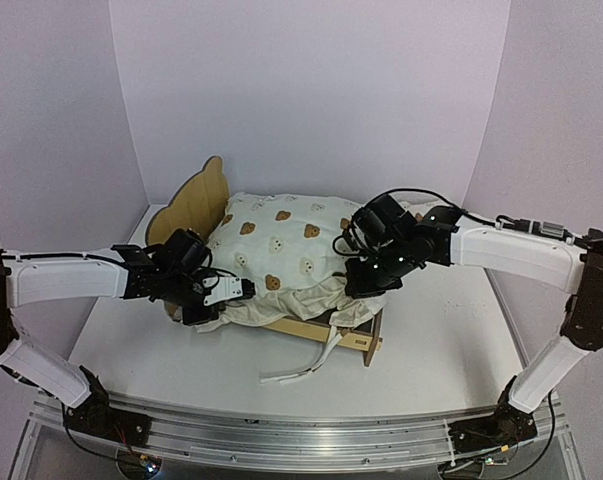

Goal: Set up the pet bed

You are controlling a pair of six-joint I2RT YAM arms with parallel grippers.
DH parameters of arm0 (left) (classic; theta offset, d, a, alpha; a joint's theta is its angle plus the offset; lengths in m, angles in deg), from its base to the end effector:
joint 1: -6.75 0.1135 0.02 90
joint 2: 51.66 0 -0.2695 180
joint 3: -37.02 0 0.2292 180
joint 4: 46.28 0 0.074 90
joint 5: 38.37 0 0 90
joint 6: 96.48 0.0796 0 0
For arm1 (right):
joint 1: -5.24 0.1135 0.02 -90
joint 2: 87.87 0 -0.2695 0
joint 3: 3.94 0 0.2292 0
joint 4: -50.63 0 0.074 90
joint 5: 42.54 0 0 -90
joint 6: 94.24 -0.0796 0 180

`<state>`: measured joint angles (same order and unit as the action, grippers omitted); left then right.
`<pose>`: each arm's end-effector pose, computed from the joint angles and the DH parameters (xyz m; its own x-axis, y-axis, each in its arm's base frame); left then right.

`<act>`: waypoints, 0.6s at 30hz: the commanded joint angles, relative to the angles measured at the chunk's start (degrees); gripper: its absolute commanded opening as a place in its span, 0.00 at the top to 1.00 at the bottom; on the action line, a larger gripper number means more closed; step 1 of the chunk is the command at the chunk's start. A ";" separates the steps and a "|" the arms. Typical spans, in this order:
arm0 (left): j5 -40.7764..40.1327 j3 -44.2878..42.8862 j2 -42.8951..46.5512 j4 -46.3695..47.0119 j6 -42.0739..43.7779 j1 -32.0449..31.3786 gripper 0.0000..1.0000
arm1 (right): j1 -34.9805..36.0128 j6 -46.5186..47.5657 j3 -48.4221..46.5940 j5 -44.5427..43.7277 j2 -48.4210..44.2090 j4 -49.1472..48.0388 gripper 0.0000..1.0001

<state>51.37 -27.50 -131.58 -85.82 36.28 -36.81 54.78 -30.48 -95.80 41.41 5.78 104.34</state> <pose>0.2046 -0.1941 0.1922 0.0311 0.9073 -0.4192 0.9073 0.1504 0.3927 0.2354 0.2631 0.2491 -0.7971 -0.2570 -0.5464 -0.4075 0.8968 0.1725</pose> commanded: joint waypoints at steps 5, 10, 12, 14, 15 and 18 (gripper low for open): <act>-4.14 -4.82 6.61 -0.33 5.75 7.59 1.00 | -2.11 8.02 -0.38 16.94 -4.69 3.75 1.00; -6.24 -5.59 8.79 -0.51 7.91 9.91 1.00 | -2.23 11.28 -3.70 25.45 -3.87 3.83 1.00; -7.00 -4.93 9.30 -0.47 8.12 9.99 1.00 | -2.18 11.35 -5.24 27.47 -2.78 3.82 1.00; -8.03 -3.42 9.66 -0.01 8.51 9.99 1.00 | -2.07 10.63 -6.32 28.36 -1.93 3.82 0.98; -8.80 -2.47 9.90 0.28 8.94 10.01 1.00 | -2.02 10.03 -6.50 28.10 -1.61 3.80 0.95; -9.20 1.46 11.15 0.74 11.19 10.16 1.00 | -1.53 8.69 -6.19 25.91 -2.21 3.83 0.77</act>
<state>44.78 -30.03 -122.81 -86.19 44.35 -27.03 52.70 -20.95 -100.05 65.32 3.44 107.85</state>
